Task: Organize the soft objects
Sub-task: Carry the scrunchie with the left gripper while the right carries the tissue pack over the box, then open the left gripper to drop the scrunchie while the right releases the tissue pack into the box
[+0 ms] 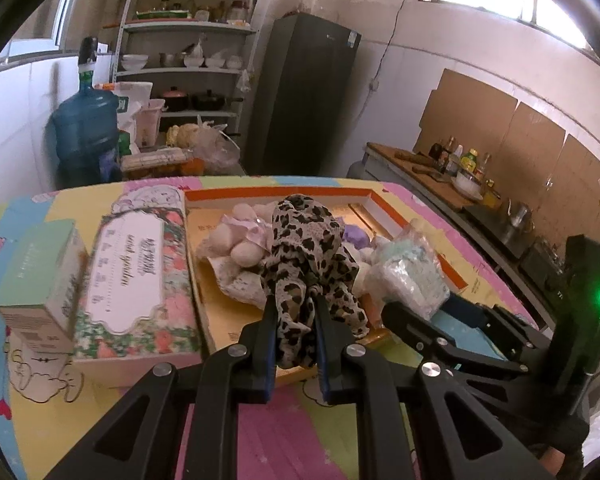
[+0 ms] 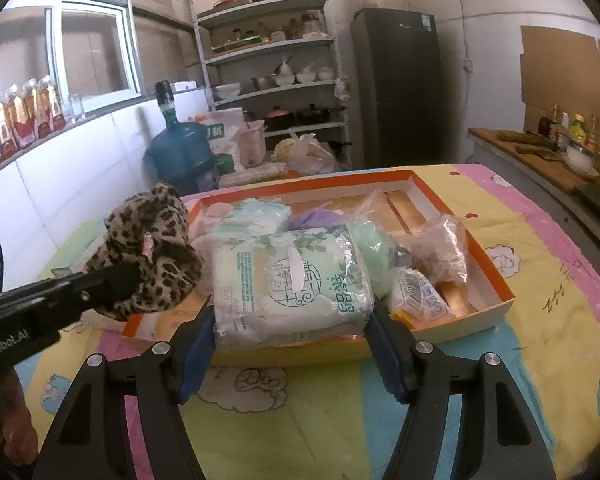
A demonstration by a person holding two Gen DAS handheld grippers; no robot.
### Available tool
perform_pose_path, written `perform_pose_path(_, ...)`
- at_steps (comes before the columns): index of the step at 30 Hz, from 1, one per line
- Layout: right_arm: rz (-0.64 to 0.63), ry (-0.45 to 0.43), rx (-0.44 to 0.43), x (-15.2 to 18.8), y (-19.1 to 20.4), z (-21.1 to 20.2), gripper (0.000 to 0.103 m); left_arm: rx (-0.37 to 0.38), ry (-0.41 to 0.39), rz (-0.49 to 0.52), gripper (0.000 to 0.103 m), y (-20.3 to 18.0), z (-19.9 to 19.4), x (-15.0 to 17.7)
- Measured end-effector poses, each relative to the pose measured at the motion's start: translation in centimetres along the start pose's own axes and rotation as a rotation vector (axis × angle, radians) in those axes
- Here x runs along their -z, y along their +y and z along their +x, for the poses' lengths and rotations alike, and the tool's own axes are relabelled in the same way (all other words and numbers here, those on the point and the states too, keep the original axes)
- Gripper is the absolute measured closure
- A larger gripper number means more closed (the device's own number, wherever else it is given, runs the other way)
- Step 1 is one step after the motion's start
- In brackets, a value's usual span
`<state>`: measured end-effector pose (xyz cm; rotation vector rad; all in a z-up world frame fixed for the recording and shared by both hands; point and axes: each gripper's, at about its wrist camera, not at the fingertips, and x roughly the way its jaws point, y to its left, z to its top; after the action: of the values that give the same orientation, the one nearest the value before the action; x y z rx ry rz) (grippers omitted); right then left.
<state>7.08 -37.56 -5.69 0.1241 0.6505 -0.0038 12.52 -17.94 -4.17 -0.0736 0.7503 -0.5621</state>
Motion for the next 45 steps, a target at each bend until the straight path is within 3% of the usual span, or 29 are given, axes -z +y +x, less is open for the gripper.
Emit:
perform_pose_path(11, -0.059, 0.005, 0.035, -0.8, 0.1, 2.4, 0.033, -0.031, 0.067, 0.011, 0.087, -0.3, 3.6, 0.5)
perform_pose_path(29, -0.070, 0.049, 0.032, -2.1, -0.4, 5.3, 0.029, -0.008, 0.107, -0.028, 0.086, 0.1, 5.8, 0.5)
perform_pose_path(33, -0.063, 0.052, 0.029, -2.1, -0.4, 5.4, 0.029, -0.008, 0.107, -0.031, 0.081, 0.0, 5.9, 0.6)
perform_pose_path(45, 0.014, 0.053, -0.027, -2.1, -2.6, 4.4, 0.026, 0.029, 0.099, -0.054, 0.046, 0.2, 4.8, 0.5)
